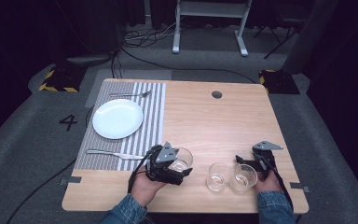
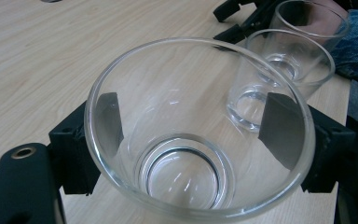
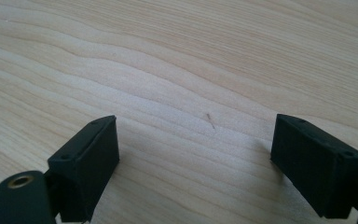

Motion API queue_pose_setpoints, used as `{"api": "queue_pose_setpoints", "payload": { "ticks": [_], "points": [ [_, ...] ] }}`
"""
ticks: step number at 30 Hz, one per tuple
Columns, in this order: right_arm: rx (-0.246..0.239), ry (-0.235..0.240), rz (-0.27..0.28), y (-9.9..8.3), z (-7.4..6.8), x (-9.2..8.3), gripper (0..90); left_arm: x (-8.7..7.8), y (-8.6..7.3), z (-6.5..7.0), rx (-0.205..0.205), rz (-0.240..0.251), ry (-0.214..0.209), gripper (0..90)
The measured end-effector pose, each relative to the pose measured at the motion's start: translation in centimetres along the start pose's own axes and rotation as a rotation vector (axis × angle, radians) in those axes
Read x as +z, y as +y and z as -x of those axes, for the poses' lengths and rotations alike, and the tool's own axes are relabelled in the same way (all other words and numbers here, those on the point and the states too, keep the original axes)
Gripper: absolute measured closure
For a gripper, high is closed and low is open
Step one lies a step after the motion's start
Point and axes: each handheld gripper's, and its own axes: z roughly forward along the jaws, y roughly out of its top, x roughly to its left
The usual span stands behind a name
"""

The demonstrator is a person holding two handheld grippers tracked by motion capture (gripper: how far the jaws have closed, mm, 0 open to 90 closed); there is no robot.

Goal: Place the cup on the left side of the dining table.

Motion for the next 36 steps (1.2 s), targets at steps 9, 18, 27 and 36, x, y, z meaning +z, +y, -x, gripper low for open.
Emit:
{"api": "queue_pose_setpoints", "payload": {
  "ticks": [9, 18, 27, 36],
  "points": [
    [0.0, 0.0, 0.0, 0.0, 0.0, 0.0, 15.4, -1.7, 0.2, -1.6, -0.03, 0.017, 0.036, 18.7],
    [0.0, 0.0, 0.0, 0.0, 0.0, 0.0, 15.4, -2.8, 0.3, -3.0, -0.053, 0.024, 0.071, 18.7],
    [0.0, 0.0, 0.0, 0.0, 0.0, 0.0, 15.4, -3.8, 0.5, -4.6, -0.077, 0.029, 0.108, 18.7],
    [0.0, 0.0, 0.0, 0.0, 0.0, 0.0, 15.3, -4.6, 0.6, -6.4, -0.105, 0.047, 0.149, 18.7]
  ]
}}
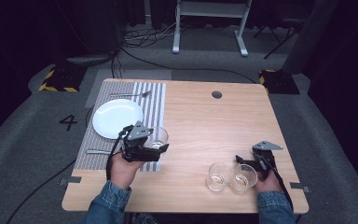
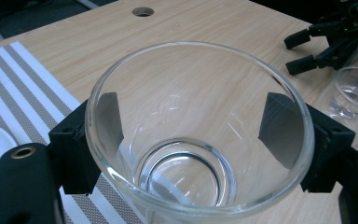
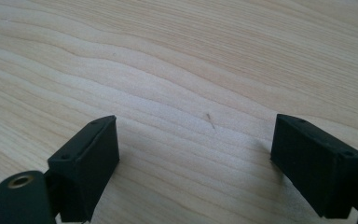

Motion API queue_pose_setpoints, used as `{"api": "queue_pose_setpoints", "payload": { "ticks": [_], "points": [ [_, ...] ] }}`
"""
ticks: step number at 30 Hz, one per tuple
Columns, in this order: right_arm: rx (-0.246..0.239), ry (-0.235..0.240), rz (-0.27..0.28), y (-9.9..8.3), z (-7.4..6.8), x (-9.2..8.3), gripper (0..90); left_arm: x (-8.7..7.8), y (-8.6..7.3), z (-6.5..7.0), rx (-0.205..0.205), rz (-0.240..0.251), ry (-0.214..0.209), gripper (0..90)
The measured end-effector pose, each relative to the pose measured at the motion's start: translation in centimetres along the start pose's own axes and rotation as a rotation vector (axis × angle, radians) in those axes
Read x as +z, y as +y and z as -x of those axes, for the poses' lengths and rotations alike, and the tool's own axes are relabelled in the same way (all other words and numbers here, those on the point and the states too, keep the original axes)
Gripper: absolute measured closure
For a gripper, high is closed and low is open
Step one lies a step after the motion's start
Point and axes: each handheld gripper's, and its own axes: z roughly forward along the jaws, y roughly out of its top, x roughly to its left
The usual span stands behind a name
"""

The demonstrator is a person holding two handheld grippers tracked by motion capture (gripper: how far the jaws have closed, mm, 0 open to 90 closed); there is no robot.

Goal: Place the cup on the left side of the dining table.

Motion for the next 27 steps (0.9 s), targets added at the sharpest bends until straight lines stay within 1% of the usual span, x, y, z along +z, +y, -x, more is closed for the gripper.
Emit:
{"api": "queue_pose_setpoints", "payload": {
  "ticks": [1, 2, 4, 6, 11, 14, 17, 21, 24, 27],
  "points": [
    [0.0, 0.0, 0.0, 0.0, 0.0, 0.0, 15.4, 0.1, 0.0, -0.3, -0.011, 0.001, 0.003, 18.7],
    [0.0, 0.0, 0.0, 0.0, 0.0, 0.0, 15.4, 0.1, 0.0, -0.5, -0.008, -0.003, 0.006, 18.7],
    [0.0, 0.0, 0.0, 0.0, 0.0, 0.0, 15.4, 0.3, -0.1, -0.9, -0.021, 0.0, 0.017, 18.7],
    [0.0, 0.0, 0.0, 0.0, 0.0, 0.0, 15.4, 0.3, -0.2, -1.5, -0.038, -0.003, 0.032, 18.7],
    [0.0, 0.0, 0.0, 0.0, 0.0, 0.0, 15.4, 0.4, -0.4, -3.1, -0.06, -0.005, 0.073, 18.7],
    [0.0, 0.0, 0.0, 0.0, 0.0, 0.0, 15.4, 0.5, -0.7, -4.0, -0.088, -0.004, 0.086, 18.7],
    [0.0, 0.0, 0.0, 0.0, 0.0, 0.0, 15.4, 0.9, -1.0, -4.7, -0.098, -0.021, 0.104, 18.7],
    [0.0, 0.0, 0.0, 0.0, 0.0, 0.0, 15.4, 1.6, -1.4, -5.5, -0.094, -0.059, 0.138, 18.7],
    [0.0, 0.0, 0.0, 0.0, 0.0, 0.0, 15.4, 2.1, -1.6, -6.0, -0.102, -0.08, 0.14, 18.7],
    [0.0, 0.0, 0.0, 0.0, 0.0, 0.0, 15.4, 2.6, -2.0, -6.4, -0.107, -0.114, 0.141, 18.7]
  ]
}}
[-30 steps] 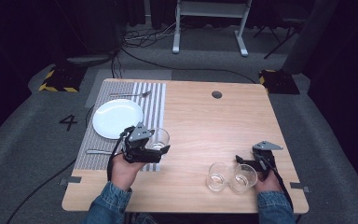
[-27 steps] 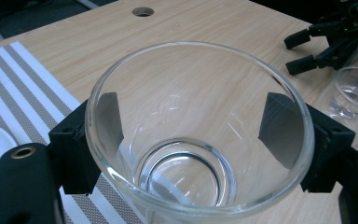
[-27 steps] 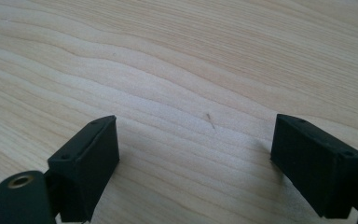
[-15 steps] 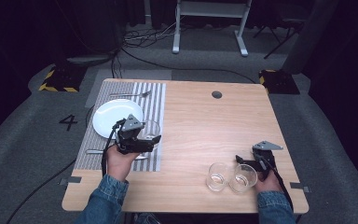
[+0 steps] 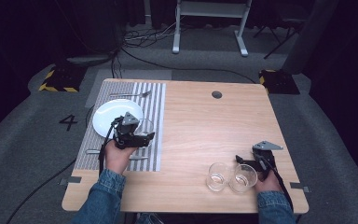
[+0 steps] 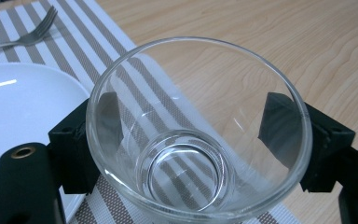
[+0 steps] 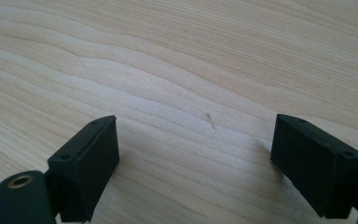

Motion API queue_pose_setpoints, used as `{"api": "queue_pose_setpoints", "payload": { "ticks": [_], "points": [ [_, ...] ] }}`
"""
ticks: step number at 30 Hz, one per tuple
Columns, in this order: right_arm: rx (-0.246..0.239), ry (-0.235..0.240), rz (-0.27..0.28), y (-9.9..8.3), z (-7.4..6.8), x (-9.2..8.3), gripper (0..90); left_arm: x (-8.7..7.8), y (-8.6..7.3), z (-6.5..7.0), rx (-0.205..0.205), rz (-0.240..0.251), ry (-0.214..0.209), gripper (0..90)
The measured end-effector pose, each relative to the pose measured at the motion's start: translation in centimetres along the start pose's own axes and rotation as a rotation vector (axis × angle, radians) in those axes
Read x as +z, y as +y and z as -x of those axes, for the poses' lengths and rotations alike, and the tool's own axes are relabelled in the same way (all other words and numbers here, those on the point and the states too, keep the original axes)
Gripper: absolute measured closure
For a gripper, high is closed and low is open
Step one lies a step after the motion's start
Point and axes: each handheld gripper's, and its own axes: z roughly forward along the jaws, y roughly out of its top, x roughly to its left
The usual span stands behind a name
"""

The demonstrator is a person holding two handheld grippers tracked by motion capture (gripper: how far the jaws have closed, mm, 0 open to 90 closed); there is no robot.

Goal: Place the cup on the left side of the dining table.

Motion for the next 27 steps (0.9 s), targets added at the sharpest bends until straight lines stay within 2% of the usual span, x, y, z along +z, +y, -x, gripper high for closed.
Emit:
{"api": "queue_pose_setpoints", "payload": {
  "ticks": [8, 16, 20, 27],
  "points": [
    [0.0, 0.0, 0.0, 0.0, 0.0, 0.0, 15.4, 0.5, -0.7, -0.5, -0.01, -0.058, 0.038, 18.7],
    [0.0, 0.0, 0.0, 0.0, 0.0, 0.0, 15.4, 0.9, -1.6, -0.8, -0.027, -0.097, 0.037, 18.6],
    [0.0, 0.0, 0.0, 0.0, 0.0, 0.0, 15.4, 1.0, -1.7, -0.7, -0.008, -0.115, 0.047, 18.6],
    [0.0, 0.0, 0.0, 0.0, 0.0, 0.0, 15.4, 0.9, -1.9, -0.8, 0.008, -0.114, 0.049, 18.6]
  ]
}}
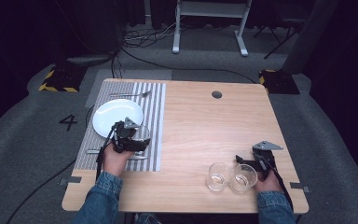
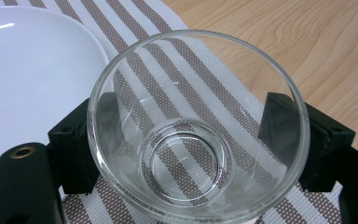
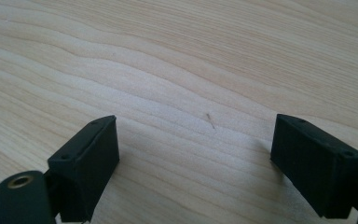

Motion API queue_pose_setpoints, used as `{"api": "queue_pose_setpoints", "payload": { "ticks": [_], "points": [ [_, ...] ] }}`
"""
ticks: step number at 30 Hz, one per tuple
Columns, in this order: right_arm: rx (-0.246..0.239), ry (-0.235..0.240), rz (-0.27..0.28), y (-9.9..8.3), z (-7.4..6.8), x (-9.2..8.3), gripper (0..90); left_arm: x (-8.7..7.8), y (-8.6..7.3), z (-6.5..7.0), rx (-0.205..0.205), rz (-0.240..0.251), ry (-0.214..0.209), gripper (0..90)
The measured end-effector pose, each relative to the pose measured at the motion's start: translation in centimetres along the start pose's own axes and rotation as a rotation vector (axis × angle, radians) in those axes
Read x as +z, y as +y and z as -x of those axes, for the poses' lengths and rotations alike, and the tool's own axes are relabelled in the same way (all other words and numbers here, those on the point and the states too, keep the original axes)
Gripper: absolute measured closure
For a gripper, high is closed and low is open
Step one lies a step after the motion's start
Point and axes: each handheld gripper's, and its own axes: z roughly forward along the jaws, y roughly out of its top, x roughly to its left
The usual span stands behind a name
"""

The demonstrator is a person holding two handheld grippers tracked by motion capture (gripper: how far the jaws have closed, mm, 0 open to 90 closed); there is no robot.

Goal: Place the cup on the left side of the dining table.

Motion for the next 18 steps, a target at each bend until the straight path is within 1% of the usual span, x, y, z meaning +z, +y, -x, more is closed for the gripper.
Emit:
{"api": "queue_pose_setpoints", "payload": {
  "ticks": [1, 3, 8, 11, 15, 18],
  "points": [
    [0.0, 0.0, 0.0, 0.0, 0.0, 0.0, 15.4, -0.02, -0.1, -0.01, -0.007, 0.003, -0.002, 18.5],
    [0.0, 0.0, 0.0, 0.0, 0.0, 0.0, 15.4, -0.07, -0.2, -0.08, -0.005, 0.001, -0.002, 18.5],
    [0.0, 0.0, 0.0, 0.0, 0.0, 0.0, 15.4, -0.19, -0.46, -0.12, -0.019, 0.0, -0.006, 18.4],
    [0.0, 0.0, 0.0, 0.0, 0.0, 0.0, 15.4, -0.22, -0.54, -0.12, -0.014, 0.001, -0.006, 18.4],
    [0.0, 0.0, 0.0, 0.0, -0.01, 0.0, 15.4, -0.28, -0.53, 0.03, -0.014, 0.0, 0.007, 18.3],
    [0.0, 0.0, 0.0, 0.0, 0.0, 0.0, 15.4, -0.58, -0.49, 0.24, 0.007, 0.006, 0.027, 17.9]
  ]
}}
